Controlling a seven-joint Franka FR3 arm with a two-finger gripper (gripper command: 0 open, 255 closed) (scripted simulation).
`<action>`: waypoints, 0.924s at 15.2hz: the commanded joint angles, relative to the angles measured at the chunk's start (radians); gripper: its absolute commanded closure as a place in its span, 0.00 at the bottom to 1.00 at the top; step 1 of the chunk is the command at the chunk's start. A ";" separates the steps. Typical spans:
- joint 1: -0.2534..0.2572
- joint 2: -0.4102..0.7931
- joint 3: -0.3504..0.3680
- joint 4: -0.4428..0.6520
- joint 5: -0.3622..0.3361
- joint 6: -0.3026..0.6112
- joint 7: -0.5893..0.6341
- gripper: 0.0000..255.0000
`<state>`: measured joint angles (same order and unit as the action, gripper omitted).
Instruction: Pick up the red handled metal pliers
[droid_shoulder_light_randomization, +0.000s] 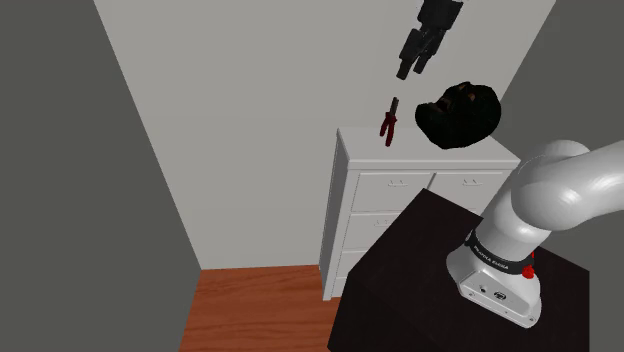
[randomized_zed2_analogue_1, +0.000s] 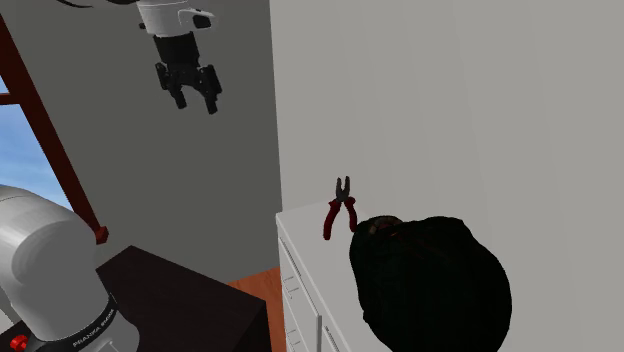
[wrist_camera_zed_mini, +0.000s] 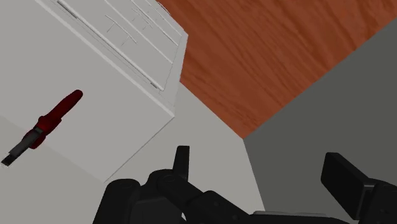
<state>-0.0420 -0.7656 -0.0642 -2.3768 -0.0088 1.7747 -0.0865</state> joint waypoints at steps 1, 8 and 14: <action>-0.012 0.023 -0.038 -0.026 -0.021 0.049 -0.044 0.00; -0.042 0.152 -0.161 -0.071 -0.074 0.223 -0.180 0.00; -0.053 0.313 -0.271 -0.058 -0.085 0.372 -0.305 0.00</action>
<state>-0.0934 -0.4794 -0.3159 -2.4360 -0.0930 2.1193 -0.3682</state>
